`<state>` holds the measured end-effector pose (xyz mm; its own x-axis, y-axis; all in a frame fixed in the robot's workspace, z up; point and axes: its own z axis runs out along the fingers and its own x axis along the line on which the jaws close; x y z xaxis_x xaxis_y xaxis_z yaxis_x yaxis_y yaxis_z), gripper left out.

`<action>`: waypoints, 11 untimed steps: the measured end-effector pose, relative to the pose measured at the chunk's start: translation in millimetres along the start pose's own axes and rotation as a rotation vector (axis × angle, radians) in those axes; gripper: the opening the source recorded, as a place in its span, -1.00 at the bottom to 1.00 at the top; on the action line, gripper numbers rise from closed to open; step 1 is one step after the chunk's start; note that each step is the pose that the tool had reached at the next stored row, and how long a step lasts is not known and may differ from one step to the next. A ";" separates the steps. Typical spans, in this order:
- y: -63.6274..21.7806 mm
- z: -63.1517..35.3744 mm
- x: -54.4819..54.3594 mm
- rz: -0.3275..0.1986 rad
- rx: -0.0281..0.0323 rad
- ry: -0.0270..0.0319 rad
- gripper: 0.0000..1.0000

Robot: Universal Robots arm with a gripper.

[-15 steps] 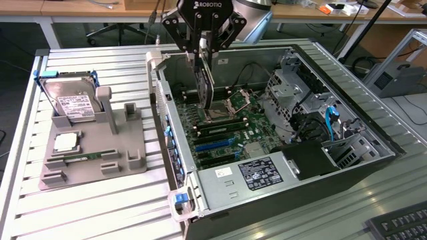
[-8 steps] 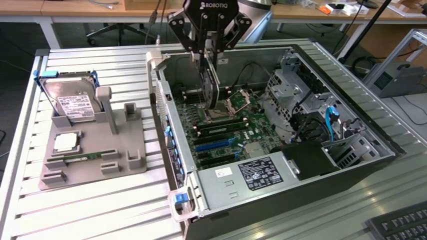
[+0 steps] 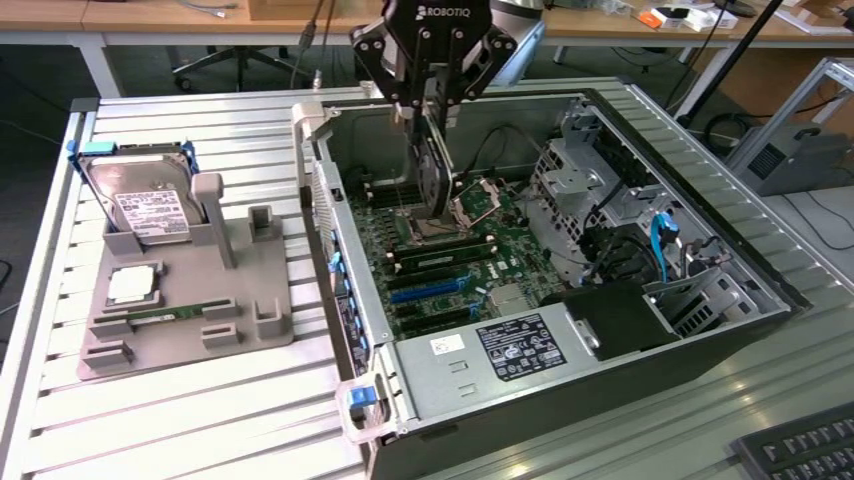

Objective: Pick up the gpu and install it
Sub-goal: 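Pick up the gpu and move the gpu toward the slot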

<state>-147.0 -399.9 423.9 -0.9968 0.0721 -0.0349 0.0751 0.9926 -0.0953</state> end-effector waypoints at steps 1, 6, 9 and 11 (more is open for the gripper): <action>0.0 0.1 -1.8 0.000 0.0001 -0.0001 -0.47; 0.7 1.3 -13.1 0.000 0.0017 0.0000 -0.47; 1.6 3.1 -22.1 0.000 0.0036 -0.0003 -0.47; 2.2 4.8 -27.6 0.000 0.0043 -0.0004 -0.47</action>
<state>-119.2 -400.2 419.9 -0.9968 0.0720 -0.0352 0.0752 0.9922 -0.0996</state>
